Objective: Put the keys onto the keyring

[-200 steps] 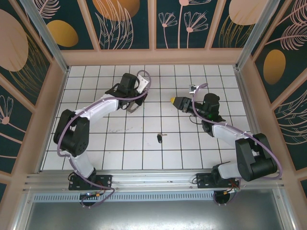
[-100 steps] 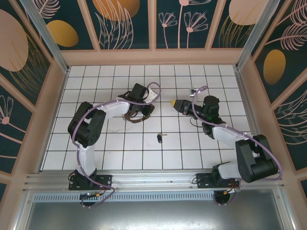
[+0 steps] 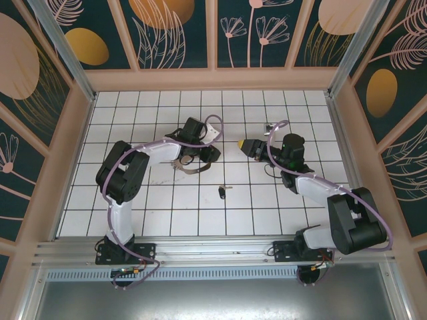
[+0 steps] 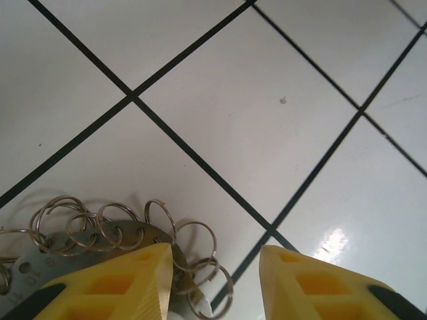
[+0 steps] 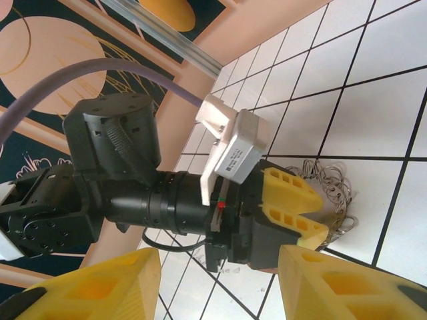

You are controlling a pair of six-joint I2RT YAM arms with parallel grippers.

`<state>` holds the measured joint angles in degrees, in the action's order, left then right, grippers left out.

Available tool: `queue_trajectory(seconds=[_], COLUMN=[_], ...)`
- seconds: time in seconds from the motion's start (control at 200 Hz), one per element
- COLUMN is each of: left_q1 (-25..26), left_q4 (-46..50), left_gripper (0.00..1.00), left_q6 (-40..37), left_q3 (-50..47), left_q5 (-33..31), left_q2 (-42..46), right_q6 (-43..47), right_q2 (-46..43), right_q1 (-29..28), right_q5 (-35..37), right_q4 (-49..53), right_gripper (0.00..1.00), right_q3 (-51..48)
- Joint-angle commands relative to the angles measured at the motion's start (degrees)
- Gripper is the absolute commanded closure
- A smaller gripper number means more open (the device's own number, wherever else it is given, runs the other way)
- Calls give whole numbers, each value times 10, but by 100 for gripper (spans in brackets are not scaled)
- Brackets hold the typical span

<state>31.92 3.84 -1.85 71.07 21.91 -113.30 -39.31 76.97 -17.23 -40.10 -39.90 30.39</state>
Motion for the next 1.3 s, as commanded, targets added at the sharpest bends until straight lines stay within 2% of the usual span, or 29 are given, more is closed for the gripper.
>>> queue_trajectory(seconds=[0.0, 0.335, 0.495, 0.636, 0.861, 1.296], left_q1=[-8, -8, -9, -3, 30, 45], left_q4=[-35, -32, -33, -34, -31, -56], left_gripper=[60, 61, 62, 68, 74, 79], left_q6=[21, 32, 39, 41, 15, -3], left_q3=[-18, -70, -95, -107, -114, -117], left_q5=[31, 69, 75, 41, -68, -99], left_q2=[48, 72, 82, 91, 93, 81], right_q6=[9, 12, 10, 10, 13, 21], right_q2=[-15, -6, 1, 7, 11, 26], right_q1=[1, 2, 2, 0, -2, -4], right_q5=[5, 7, 11, 11, 18, 25], right_q4=[2, 4, 3, 3, 9, 20], right_gripper=[49, 36, 34, 33, 33, 33], right_q3=[-9, -9, -10, -10, -10, -9])
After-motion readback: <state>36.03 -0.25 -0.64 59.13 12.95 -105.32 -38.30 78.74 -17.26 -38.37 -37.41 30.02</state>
